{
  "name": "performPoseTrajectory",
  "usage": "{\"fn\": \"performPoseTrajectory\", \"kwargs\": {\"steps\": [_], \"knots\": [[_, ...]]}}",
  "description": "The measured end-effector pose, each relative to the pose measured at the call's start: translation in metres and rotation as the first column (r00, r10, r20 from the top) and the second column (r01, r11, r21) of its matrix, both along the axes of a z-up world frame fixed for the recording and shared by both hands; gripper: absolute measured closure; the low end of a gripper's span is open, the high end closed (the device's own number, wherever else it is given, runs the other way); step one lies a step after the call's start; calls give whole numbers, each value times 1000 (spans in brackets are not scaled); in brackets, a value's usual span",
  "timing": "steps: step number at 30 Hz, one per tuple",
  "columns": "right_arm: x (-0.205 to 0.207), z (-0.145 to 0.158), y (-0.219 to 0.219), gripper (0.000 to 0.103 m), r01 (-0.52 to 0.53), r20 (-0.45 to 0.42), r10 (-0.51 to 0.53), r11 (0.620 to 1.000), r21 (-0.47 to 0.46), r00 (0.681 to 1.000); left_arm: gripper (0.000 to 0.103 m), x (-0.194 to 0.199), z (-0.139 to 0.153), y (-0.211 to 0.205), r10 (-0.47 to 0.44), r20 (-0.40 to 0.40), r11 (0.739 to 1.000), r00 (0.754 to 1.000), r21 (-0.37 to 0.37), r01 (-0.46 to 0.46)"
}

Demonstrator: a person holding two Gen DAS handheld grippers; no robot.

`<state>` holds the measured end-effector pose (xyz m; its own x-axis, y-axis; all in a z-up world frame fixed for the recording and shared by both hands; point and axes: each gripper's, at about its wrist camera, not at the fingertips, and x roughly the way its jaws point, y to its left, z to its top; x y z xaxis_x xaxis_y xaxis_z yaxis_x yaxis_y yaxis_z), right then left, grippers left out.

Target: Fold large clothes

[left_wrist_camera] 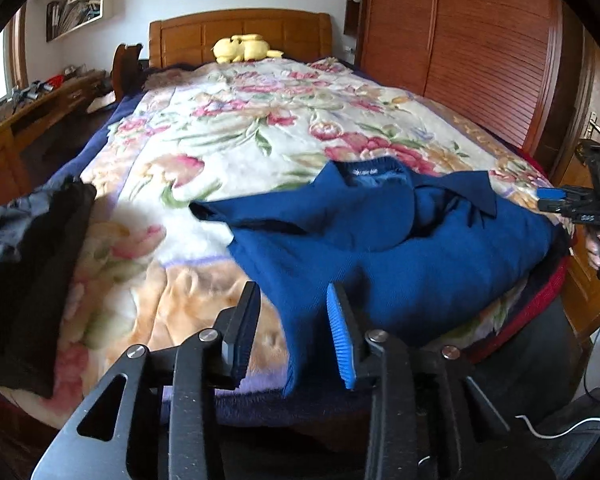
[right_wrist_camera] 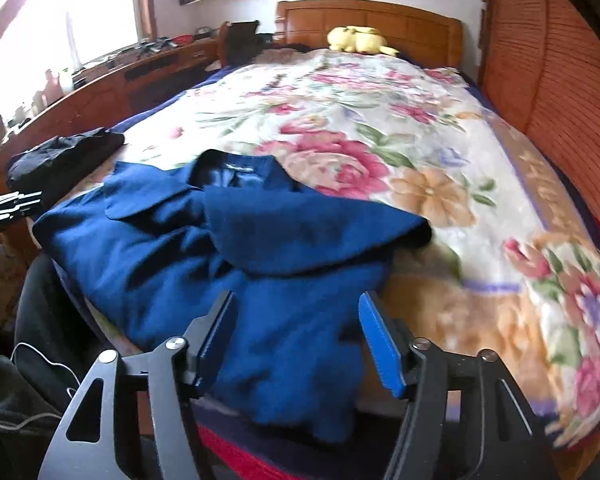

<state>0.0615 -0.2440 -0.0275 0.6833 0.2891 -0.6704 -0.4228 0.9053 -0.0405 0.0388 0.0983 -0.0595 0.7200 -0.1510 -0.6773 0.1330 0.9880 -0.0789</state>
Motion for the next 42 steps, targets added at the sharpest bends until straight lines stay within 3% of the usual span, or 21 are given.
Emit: {"fn": "performPoseTrajectory", "kwargs": {"steps": [6,12,14,15,16,22,29,30,32,34,36,42], "knots": [[36,-22,42,36,-130,-56,127,990,-56,990,67,18,10,-15,-32,25,999,999,-4,32],[73,-44,71,36,-163,-125,138,961,-222,983,67,37,17,-33,-57,55,998,997,-26,59],[82,-48,79,56,-167,-121,137,941,-294,983,67,42,16,-37,-59,59,998,997,-32,61],[86,-47,83,80,-164,-93,141,928,-335,986,67,43,15,-38,-59,60,998,996,-34,61],[92,-46,87,96,-171,-86,150,917,-361,985,67,44,14,-39,-57,60,998,997,-37,59],[142,-22,106,99,-134,-19,137,907,-399,990,67,38,7,-35,-44,67,997,997,-56,48],[195,10,135,99,-25,120,70,940,-339,990,67,33,3,-23,-13,53,999,999,-52,15],[204,13,139,95,-14,115,54,948,-319,992,67,32,3,-22,-11,53,999,999,-52,14],[211,14,147,76,-3,98,33,957,-291,995,67,31,2,-21,-5,52,999,999,-50,8],[206,15,152,47,-5,112,36,962,-272,993,67,28,2,-18,0,54,999,999,-49,3],[198,14,157,42,-26,119,59,965,-261,991,67,27,1,-15,6,57,999,998,-52,-3],[163,-7,176,42,-215,27,225,954,-208,974,66,24,-2,-6,42,59,998,997,-43,-40]]}}
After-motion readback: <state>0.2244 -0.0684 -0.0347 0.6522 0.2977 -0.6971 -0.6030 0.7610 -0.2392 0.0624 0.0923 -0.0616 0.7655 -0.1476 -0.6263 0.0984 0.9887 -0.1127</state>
